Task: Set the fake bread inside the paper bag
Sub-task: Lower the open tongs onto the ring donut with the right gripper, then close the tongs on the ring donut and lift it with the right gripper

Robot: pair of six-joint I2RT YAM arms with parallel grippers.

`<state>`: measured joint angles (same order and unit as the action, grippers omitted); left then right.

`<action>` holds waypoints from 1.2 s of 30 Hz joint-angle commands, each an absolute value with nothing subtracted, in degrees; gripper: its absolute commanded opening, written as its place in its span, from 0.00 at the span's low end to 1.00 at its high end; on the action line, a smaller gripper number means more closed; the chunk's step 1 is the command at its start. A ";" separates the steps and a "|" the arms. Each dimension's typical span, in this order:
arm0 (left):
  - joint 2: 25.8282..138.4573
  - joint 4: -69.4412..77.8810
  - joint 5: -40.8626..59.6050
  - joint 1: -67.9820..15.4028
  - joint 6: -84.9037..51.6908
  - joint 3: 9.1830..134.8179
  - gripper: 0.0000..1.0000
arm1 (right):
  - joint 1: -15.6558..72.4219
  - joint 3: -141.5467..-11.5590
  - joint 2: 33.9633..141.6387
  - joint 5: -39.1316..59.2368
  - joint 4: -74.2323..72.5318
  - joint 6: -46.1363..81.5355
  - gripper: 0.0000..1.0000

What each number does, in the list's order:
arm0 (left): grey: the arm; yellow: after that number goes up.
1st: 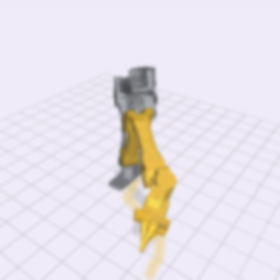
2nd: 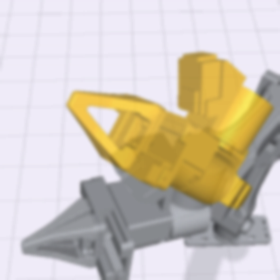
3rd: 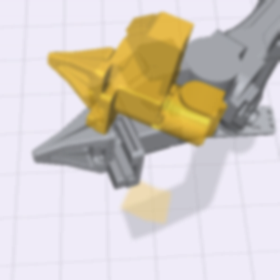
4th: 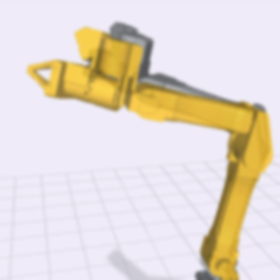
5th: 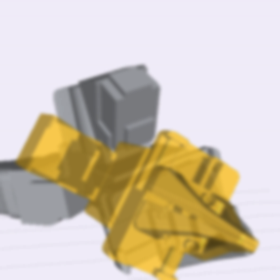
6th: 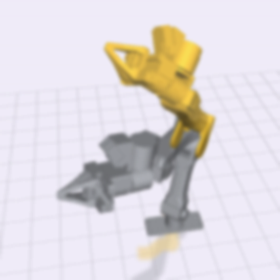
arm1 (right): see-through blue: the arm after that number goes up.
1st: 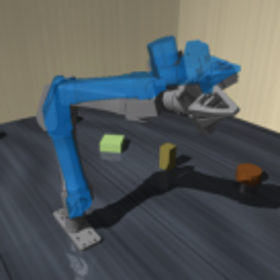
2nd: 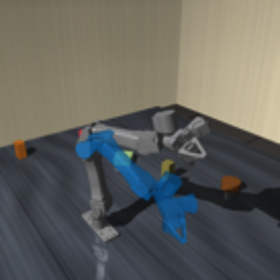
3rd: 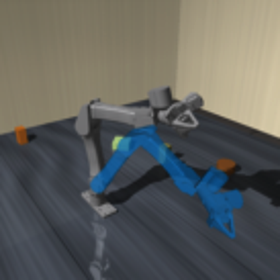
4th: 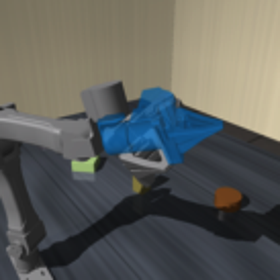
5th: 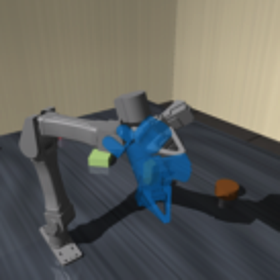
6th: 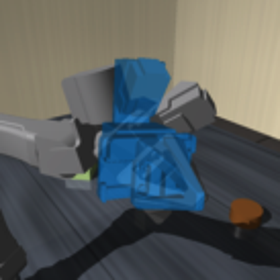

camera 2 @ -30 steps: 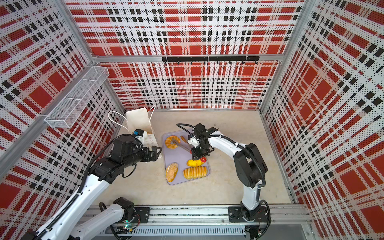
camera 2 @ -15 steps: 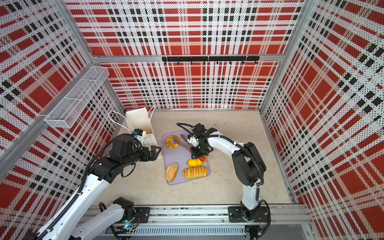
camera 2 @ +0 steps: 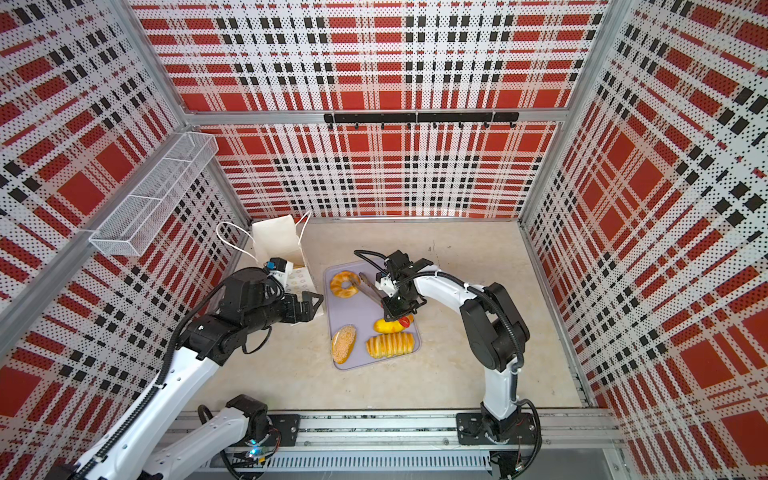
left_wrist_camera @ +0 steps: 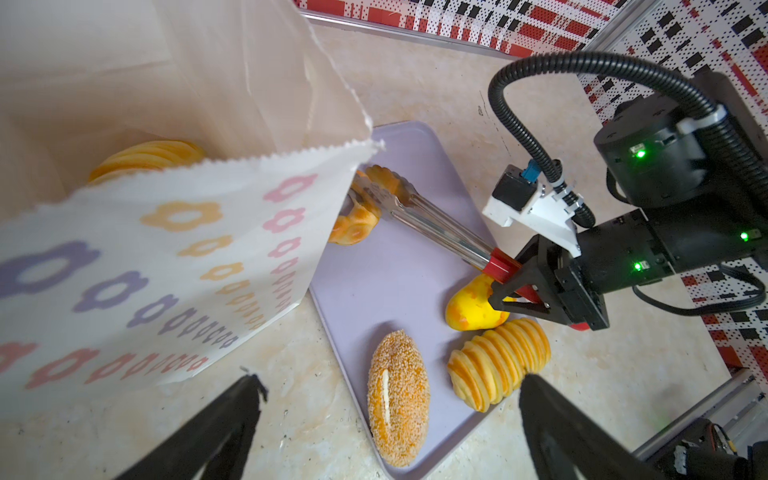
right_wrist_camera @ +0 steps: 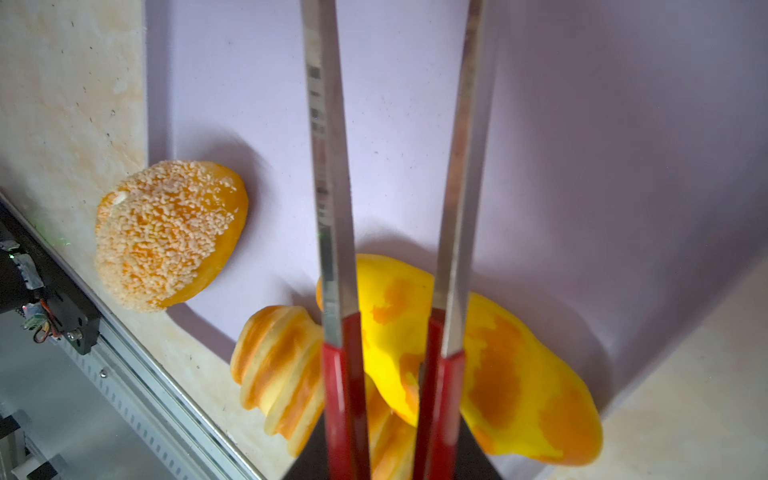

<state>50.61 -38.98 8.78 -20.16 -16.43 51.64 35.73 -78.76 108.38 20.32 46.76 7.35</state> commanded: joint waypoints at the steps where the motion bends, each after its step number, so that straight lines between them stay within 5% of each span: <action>1: 50.56 -38.20 9.49 -19.51 -15.76 51.53 1.00 | 35.87 -78.06 108.02 21.22 45.97 6.81 0.25; 15: 50.81 -38.06 9.59 -19.07 -15.64 51.67 1.00 | 35.29 -74.84 103.96 20.65 44.19 7.90 0.12; 36: 47.34 -33.17 10.12 -18.81 -16.86 52.10 0.99 | 31.79 -71.28 89.11 17.31 45.08 11.86 0.09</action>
